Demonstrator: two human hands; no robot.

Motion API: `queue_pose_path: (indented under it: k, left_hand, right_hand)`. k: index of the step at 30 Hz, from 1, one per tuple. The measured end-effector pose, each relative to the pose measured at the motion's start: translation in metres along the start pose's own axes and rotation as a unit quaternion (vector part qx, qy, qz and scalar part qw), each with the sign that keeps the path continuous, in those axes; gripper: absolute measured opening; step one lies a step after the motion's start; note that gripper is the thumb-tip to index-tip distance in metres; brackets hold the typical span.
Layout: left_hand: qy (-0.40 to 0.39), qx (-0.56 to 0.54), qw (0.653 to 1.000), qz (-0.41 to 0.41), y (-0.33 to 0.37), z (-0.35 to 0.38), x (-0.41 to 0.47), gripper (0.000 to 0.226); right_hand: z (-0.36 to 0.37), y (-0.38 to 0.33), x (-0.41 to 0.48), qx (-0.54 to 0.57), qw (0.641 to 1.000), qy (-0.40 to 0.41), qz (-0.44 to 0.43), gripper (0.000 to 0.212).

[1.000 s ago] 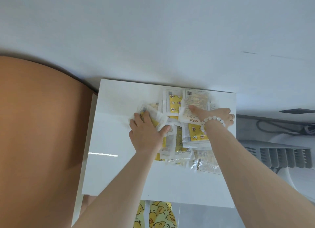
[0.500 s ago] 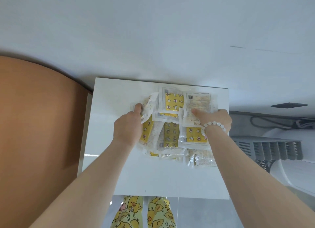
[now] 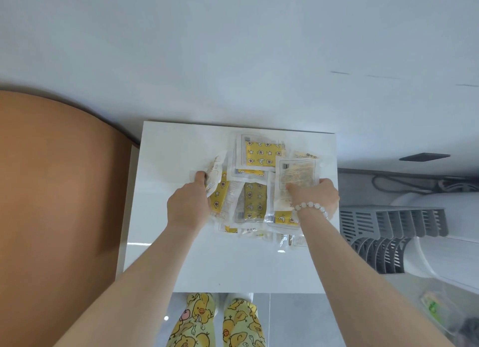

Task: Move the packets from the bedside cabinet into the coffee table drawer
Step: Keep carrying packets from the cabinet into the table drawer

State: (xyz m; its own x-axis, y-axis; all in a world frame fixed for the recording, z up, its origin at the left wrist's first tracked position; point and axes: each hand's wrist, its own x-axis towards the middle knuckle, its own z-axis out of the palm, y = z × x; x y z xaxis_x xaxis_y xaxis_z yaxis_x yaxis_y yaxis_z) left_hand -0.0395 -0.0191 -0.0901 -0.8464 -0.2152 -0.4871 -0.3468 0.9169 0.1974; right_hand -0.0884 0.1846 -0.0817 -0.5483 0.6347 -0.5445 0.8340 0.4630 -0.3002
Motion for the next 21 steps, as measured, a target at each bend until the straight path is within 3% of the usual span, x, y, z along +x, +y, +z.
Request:
queue_pose_path:
  k: [3, 7, 11, 17, 21]
  left_hand:
    - [-0.003, 0.0, 1.0, -0.006, 0.0, 0.001, -0.003, 0.04]
    - [0.002, 0.002, 1.0, -0.013, 0.003, 0.002, -0.004, 0.041]
    - [0.007, -0.01, 1.0, -0.019, 0.005, 0.002, -0.006, 0.04]
    - [0.027, -0.138, 0.988, -0.068, 0.002, 0.001, -0.008, 0.025]
    - [0.039, -0.213, 0.97, -0.108, -0.005, -0.004, -0.015, 0.007]
  right_hand:
    - [-0.002, 0.013, -0.008, -0.041, 0.999, -0.035, 0.012, 0.058]
    - [-0.001, 0.031, -0.019, -0.065, 0.993, -0.069, 0.067, 0.069]
    - [0.002, 0.04, -0.023, -0.093, 0.992, -0.071, 0.053, 0.081]
    - [0.011, 0.048, -0.03, -0.044, 0.991, -0.118, 0.038, 0.048]
    - [0.006, 0.056, -0.03, 0.035, 0.985, -0.165, 0.036, 0.037]
